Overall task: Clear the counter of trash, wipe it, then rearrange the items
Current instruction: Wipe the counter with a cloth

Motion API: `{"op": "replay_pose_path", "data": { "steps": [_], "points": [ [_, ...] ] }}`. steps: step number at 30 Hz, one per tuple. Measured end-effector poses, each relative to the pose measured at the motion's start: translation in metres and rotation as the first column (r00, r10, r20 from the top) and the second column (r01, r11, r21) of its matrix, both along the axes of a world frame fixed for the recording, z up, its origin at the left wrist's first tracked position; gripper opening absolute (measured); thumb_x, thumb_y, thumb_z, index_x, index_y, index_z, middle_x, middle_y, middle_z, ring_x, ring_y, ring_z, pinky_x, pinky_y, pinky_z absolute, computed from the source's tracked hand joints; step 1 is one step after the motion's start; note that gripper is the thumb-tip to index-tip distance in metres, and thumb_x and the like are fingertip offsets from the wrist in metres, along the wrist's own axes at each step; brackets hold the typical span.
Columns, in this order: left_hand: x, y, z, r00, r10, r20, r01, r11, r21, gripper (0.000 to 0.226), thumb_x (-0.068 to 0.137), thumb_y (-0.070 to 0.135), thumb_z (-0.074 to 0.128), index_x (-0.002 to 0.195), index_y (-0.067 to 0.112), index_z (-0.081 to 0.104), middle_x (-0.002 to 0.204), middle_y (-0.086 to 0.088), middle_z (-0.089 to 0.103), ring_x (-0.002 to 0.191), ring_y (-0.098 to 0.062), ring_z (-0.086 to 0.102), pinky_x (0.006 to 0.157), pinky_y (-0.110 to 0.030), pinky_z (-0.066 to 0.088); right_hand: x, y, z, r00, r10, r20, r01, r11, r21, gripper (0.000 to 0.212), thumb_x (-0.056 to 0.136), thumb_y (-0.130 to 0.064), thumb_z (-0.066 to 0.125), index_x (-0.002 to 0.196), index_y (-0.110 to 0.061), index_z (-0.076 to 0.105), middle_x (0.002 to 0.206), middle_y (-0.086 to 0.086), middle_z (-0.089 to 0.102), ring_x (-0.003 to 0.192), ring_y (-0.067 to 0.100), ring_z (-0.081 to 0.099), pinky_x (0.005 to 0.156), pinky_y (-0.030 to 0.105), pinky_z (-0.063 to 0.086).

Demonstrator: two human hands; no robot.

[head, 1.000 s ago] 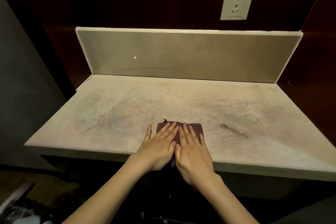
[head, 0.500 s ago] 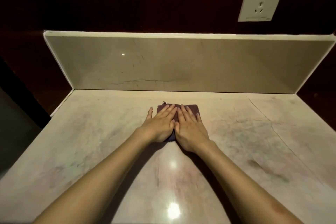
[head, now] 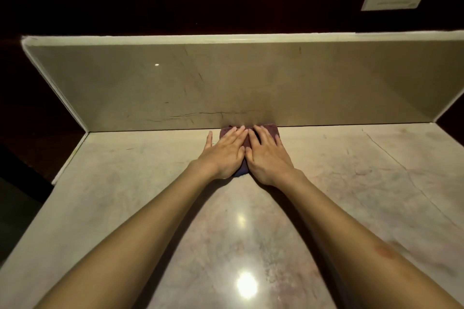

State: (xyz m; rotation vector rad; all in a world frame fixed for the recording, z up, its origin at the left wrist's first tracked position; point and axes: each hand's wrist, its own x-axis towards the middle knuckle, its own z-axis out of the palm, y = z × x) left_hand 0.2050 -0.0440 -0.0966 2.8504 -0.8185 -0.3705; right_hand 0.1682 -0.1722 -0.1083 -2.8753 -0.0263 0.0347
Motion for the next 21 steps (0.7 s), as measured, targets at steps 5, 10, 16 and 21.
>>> {"op": "replay_pose_path", "data": {
  "steps": [5,10,16,21],
  "points": [
    [-0.003,0.001,-0.002,1.000,-0.005,0.010,0.005,1.000,-0.002,0.052,0.104,0.031,0.012,0.153,0.022,-0.002,0.161,0.009,-0.008,0.147,-0.006,-0.007,0.116,-0.049,-0.010,-0.003,-0.001,0.003,0.999,0.019,-0.041,-0.020,0.999,-0.030,0.056,0.103,-0.032,0.020,0.153,-0.011,0.007,0.162,0.003,0.002,0.149,0.017,-0.002,0.119,0.041,0.002],
    [-0.018,0.014,-0.004,1.000,0.002,0.016,-0.002,1.000,0.001,0.052,0.104,0.031,0.013,0.153,0.021,-0.002,0.161,0.008,-0.008,0.147,-0.006,-0.008,0.116,-0.050,-0.009,-0.021,0.010,0.002,0.998,0.031,-0.053,-0.033,0.999,-0.026,0.056,0.103,-0.032,0.020,0.154,-0.012,0.006,0.162,0.002,-0.001,0.148,0.015,-0.004,0.119,0.040,0.000],
    [-0.068,0.029,-0.003,0.999,0.012,0.038,-0.012,1.000,-0.009,0.053,0.104,0.031,0.014,0.153,0.021,-0.003,0.161,0.007,-0.008,0.147,-0.007,-0.008,0.116,-0.046,-0.009,-0.067,0.025,0.002,0.997,0.050,-0.052,-0.051,0.999,-0.016,0.056,0.103,-0.032,0.019,0.154,-0.013,0.004,0.162,0.001,-0.003,0.148,0.014,-0.006,0.119,0.039,-0.001],
    [-0.126,0.044,-0.005,0.997,0.015,0.071,-0.014,1.000,-0.020,0.053,0.104,0.030,0.016,0.153,0.020,-0.001,0.161,0.006,-0.006,0.147,-0.007,-0.008,0.117,-0.041,-0.008,-0.123,0.039,0.001,0.997,0.067,-0.046,-0.068,0.998,-0.004,0.056,0.103,-0.032,0.018,0.154,-0.012,0.002,0.162,0.001,-0.005,0.148,0.014,-0.008,0.119,0.038,-0.003]
  ]
}}
